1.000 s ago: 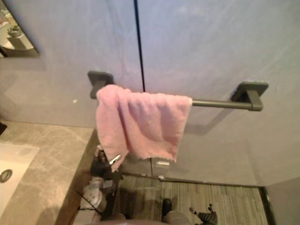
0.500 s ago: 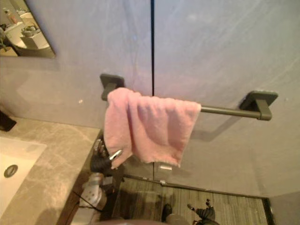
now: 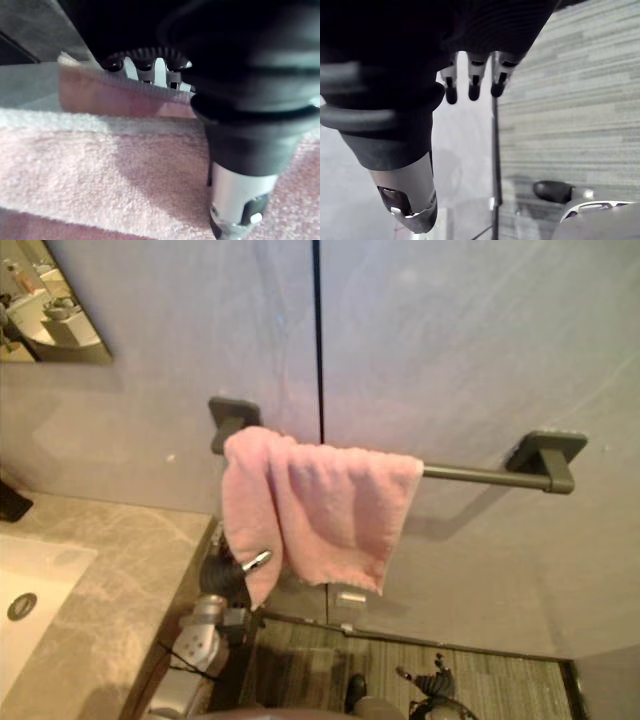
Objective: Organize washtable
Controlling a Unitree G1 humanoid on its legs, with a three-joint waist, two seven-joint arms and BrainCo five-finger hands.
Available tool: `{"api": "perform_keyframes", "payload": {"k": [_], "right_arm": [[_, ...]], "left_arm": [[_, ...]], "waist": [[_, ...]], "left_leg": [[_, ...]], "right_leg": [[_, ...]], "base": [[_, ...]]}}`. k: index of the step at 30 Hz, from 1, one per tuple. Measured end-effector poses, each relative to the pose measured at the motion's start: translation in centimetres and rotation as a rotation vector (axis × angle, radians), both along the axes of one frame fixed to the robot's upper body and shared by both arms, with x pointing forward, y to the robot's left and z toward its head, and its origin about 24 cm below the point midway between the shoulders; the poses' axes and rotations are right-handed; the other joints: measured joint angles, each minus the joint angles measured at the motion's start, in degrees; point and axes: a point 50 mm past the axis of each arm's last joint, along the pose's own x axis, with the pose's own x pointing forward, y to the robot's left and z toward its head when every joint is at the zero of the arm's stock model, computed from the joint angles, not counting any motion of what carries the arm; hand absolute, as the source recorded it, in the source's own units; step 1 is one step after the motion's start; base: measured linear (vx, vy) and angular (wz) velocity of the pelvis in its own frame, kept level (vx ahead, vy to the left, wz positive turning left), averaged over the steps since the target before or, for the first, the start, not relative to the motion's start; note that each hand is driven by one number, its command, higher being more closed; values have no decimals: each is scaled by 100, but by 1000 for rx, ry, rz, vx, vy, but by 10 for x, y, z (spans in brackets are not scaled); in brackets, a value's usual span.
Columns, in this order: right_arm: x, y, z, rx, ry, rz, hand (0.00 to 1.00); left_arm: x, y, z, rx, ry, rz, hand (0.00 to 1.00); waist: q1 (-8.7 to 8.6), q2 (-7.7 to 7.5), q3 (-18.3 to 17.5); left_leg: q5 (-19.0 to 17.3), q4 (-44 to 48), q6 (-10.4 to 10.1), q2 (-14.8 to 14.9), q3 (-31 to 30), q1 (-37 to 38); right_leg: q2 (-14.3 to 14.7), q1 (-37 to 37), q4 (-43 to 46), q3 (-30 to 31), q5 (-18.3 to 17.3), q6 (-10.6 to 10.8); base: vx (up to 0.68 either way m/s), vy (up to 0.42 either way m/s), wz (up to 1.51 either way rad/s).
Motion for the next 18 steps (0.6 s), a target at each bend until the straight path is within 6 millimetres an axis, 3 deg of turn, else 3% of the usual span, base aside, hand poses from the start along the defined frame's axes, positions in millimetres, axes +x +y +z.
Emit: {"api": "perform_keyframes", "payload": {"k": [9,16,18], "right_arm": [[34,5,19,-11,-156,55,0],[70,6,58,-40,-398,84,0],[84,8,81,-63,-519,98,0]], "left_arm": [[14,-3,-2,51,8,-37,100],[24,-5,4,71,-20,-75,100],[25,-5,4,72,-23,-76,100]], "waist": [[-283,7,-35],[-293,5,-38],[-299,5,-38]], "left_leg": [[0,-76,5,-15,118,16],[-3,-122,7,-8,236,104],[-3,-125,7,-12,238,106]], "right_leg": [[24,-141,5,185,30,5],[56,-138,2,296,32,6],[56,-139,-1,304,32,6]], "base": [[27,29,-13],[30,24,-8],[0,0,0]]}}
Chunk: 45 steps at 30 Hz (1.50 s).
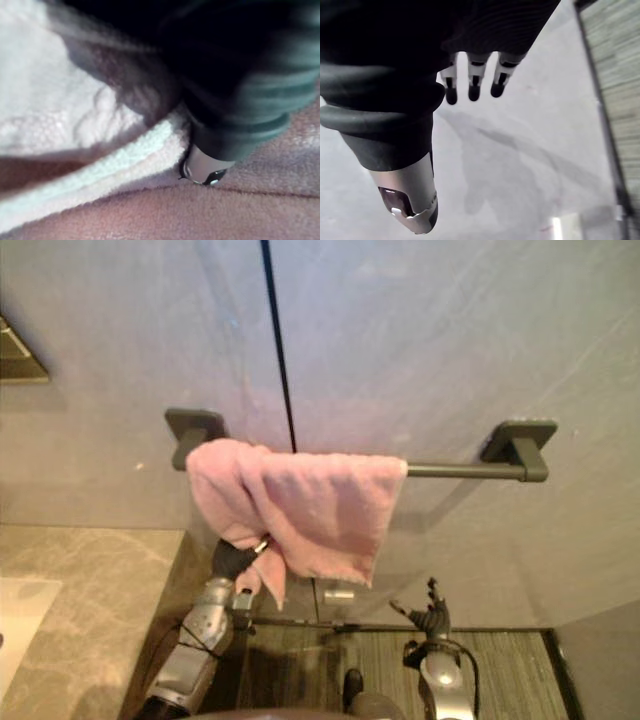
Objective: Organize washtable
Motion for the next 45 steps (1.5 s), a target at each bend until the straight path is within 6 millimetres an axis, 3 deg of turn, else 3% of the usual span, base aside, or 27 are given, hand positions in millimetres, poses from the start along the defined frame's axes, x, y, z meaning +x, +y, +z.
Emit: {"api": "perform_keyframes", "payload": {"k": [6,17,24,33,34,45], "right_arm": [[7,3,32,-52,-143,28,0],[17,34,82,-124,-349,311,0],[15,60,96,-106,-427,481,0],[17,71,98,-100,-441,530,0],[20,74,99,-101,-450,544,100],[36,75,100,-135,-455,561,100]], "left_arm": [[-1,-5,0,-2,2,-16,100],[1,-19,4,-8,-15,-78,100],[-2,-34,3,-4,-15,-140,100],[-2,-36,4,2,-19,-148,100],[-2,-36,4,1,-19,-148,100],[3,-43,15,-23,-64,-162,100]], "waist": [[14,-13,-7],[5,-52,-99],[19,-18,-276],[26,-44,-320],[25,-43,-320],[55,-36,-331]], "left_leg": [[0,59,3,-17,128,-101],[-66,366,101,-34,189,-345],[-62,392,101,-34,166,-389],[-48,433,78,-71,178,-391],[-49,440,79,-73,178,-396],[-49,445,80,-71,138,-495]], "right_leg": [[-1,-138,17,161,65,-16],[5,-274,-9,185,144,-8],[-32,-295,-8,174,190,22],[-68,-296,-5,182,230,-8],[-70,-298,-5,182,236,-15],[-80,-357,-7,141,233,-11]], "base": [[-16,13,-13],[-60,7,-5],[-9,19,1],[5,47,0],[1,39,0],[-6,15,1]]}}
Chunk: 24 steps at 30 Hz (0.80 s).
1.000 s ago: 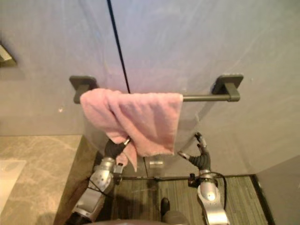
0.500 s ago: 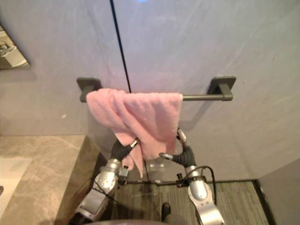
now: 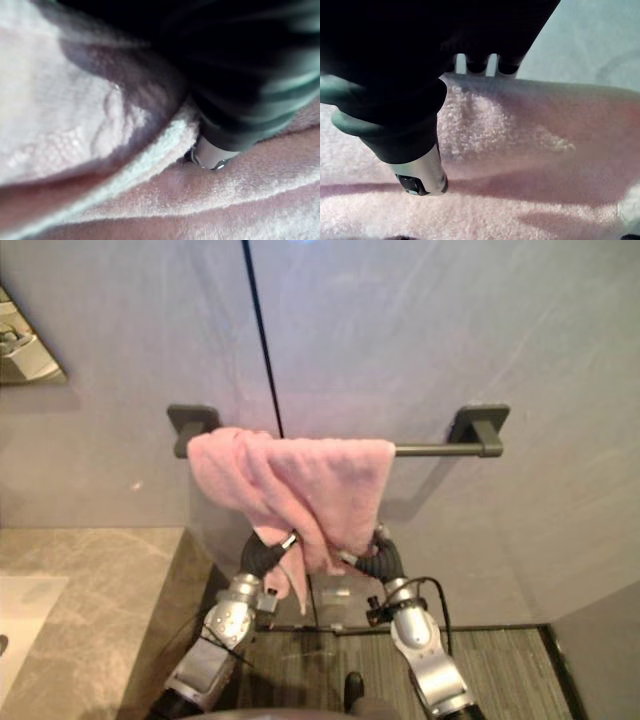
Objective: Organize washtable
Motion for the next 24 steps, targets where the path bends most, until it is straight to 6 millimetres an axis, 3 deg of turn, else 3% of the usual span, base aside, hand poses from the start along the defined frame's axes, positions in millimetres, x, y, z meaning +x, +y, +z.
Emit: {"api": "perform_keyframes", "payload": {"k": [12,24], "right_arm": [[2,-1,-4,36,15,-45,100],[4,-31,2,136,-21,-242,100]], "left_arm": [[3,-3,4,-26,-9,4,100],[4,-2,13,-56,-42,5,100]], "waist": [[51,34,-120],[35,21,-120]], "left_leg": [[3,3,2,-6,-6,-14],[-1,-4,0,4,16,-17]], "right_leg": [[-6,-22,1,-11,25,-13],[6,-35,0,14,2,19]], "base": [[1,20,0],[0,0,0]]}}
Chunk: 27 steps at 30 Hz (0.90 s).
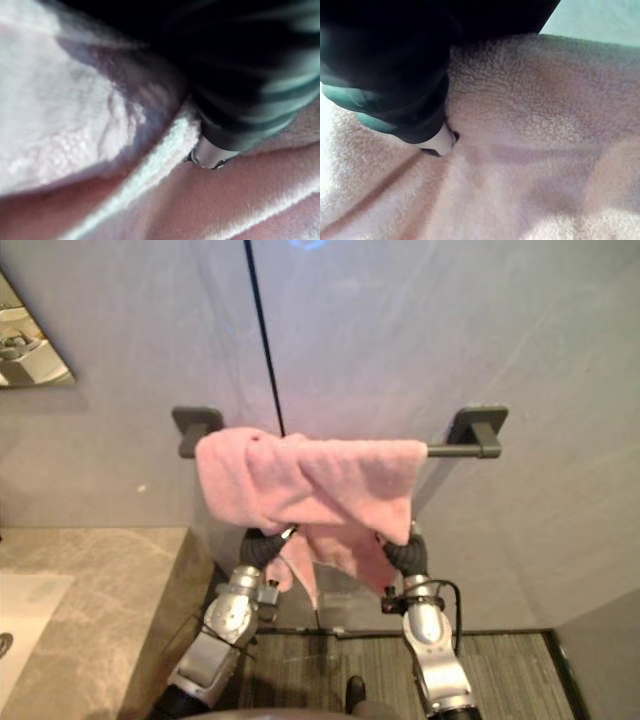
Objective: Organize washtable
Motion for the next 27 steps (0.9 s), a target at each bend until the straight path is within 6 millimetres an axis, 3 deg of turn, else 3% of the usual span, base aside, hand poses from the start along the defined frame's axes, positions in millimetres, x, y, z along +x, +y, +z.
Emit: {"api": "perform_keyframes", "payload": {"k": [15,27], "right_arm": [[-8,-17,7,36,-41,-89,100],[-8,-18,6,46,-44,-110,100]], "left_arm": [[-4,-13,6,-13,-24,-81,100],[-3,-15,8,-49,-19,-81,100]], "waist": [[-60,-27,1],[-72,-30,4]], "left_leg": [[-2,3,-1,2,70,20],[-5,2,2,-3,173,14]], "right_leg": [[20,-41,2,139,4,6],[22,-97,2,182,21,24]], "base": [[-1,6,-3],[-8,18,-3]]}}
